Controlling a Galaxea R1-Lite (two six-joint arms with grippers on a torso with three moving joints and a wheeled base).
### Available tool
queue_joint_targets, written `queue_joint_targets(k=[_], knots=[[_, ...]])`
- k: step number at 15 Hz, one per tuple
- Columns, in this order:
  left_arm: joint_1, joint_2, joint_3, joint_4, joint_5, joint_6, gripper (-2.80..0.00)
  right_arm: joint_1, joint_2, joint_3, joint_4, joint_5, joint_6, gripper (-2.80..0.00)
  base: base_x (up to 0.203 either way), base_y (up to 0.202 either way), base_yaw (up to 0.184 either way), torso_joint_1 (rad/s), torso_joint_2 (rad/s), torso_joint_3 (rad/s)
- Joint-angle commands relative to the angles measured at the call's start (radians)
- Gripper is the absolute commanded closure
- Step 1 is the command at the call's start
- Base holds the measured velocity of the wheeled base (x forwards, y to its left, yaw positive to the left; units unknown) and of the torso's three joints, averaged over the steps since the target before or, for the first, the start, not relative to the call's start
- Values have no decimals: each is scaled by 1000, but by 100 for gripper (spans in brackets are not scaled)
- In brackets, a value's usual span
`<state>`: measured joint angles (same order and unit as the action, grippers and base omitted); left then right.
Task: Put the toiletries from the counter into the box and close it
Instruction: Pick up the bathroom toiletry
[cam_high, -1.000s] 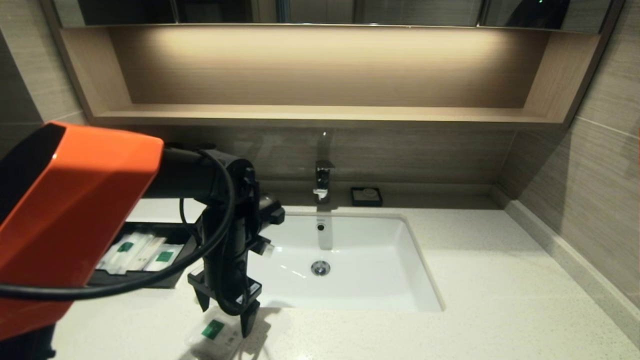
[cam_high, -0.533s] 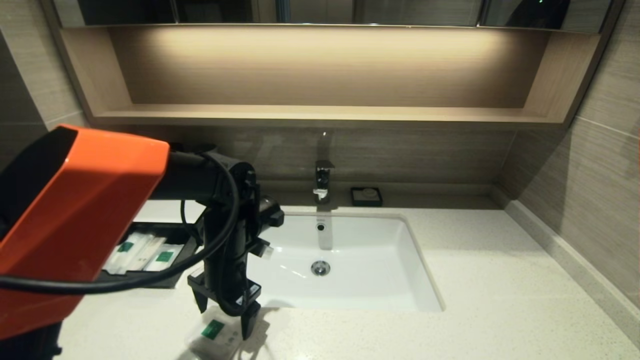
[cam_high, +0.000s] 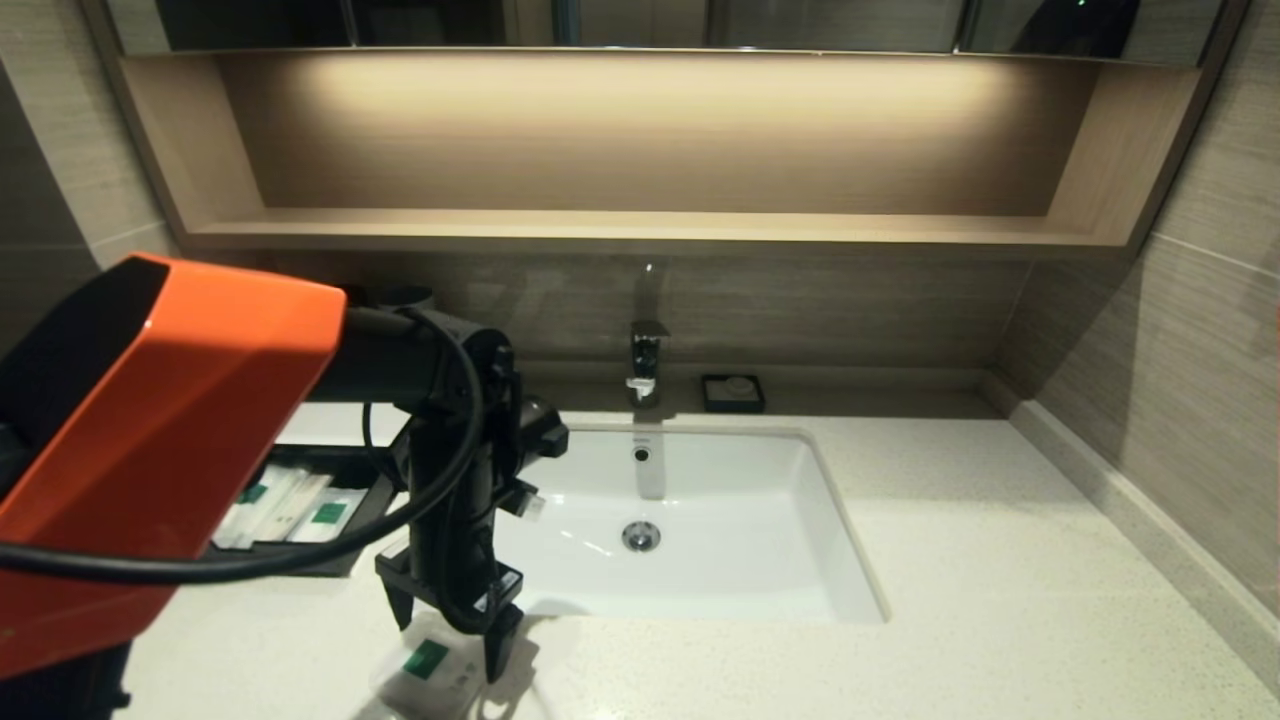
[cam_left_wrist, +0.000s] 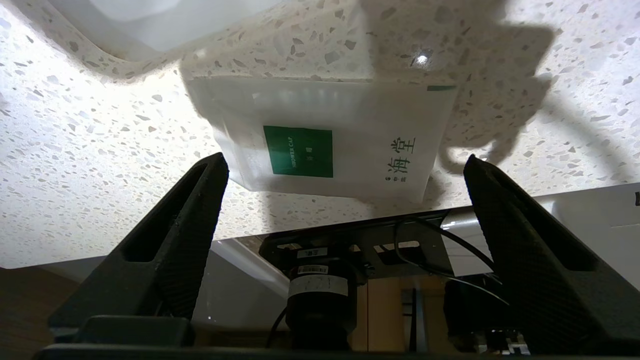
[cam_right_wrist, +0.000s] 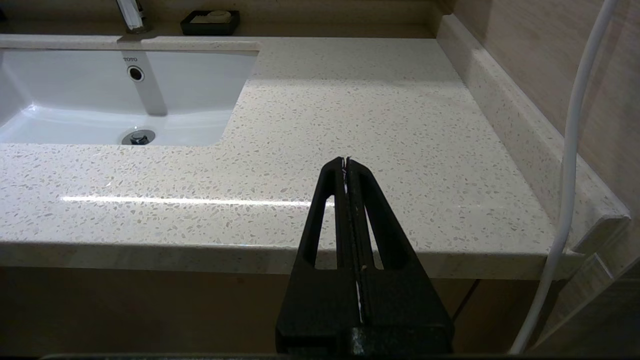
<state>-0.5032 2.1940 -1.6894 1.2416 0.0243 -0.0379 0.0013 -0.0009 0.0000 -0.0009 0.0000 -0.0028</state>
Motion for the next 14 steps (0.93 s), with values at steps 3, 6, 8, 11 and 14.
queue_joint_targets(k=[3, 6, 8, 11, 14], knots=[[0, 13, 7, 7, -3, -2, -280, 0, -1, 2, -1, 0, 0, 0, 0, 0, 0, 0, 0, 0], [0, 21, 7, 6, -6, -2, -280, 0, 1, 2, -1, 0, 0, 0, 0, 0, 0, 0, 0, 0], [0, 24, 7, 6, -6, -10, -280, 0, -1, 2, -1, 0, 0, 0, 0, 0, 0, 0, 0, 0], [0, 29, 7, 6, -6, -14, -280, 0, -1, 2, -1, 0, -1, 0, 0, 0, 0, 0, 0, 0], [6, 36, 7, 4, -12, -16, -280, 0, -1, 2, -1, 0, 0, 0, 0, 0, 0, 0, 0, 0]])
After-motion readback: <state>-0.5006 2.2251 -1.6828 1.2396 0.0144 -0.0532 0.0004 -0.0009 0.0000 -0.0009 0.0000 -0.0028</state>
